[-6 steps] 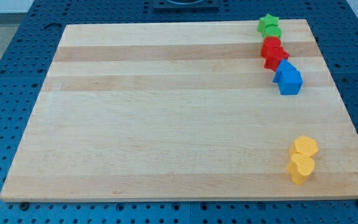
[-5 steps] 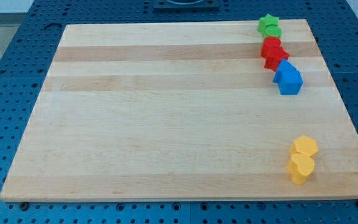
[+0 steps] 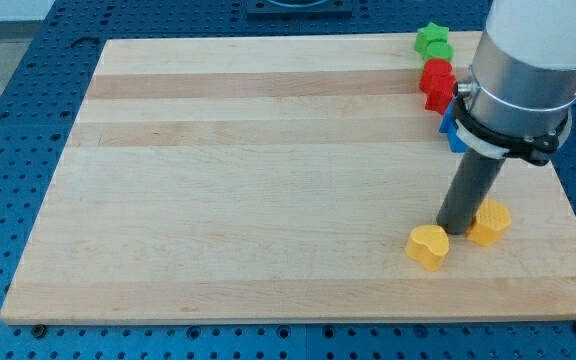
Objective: Separate the yellow blocks
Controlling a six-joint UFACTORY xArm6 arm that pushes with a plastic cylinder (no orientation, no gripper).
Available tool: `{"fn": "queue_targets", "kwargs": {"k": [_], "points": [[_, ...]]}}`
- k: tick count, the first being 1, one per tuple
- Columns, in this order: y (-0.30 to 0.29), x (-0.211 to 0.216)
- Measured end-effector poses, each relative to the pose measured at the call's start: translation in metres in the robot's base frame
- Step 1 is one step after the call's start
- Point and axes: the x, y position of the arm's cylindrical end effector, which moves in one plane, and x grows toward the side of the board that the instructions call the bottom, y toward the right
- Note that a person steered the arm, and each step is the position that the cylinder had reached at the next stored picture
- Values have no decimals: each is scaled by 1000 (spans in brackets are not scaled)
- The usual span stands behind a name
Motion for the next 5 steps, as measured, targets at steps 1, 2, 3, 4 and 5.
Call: {"fn": "queue_targets", "kwargs": {"k": [1,2,3,4,5], "points": [[5,7],[26,18],[28,19],[28,34],[22,68]]}}
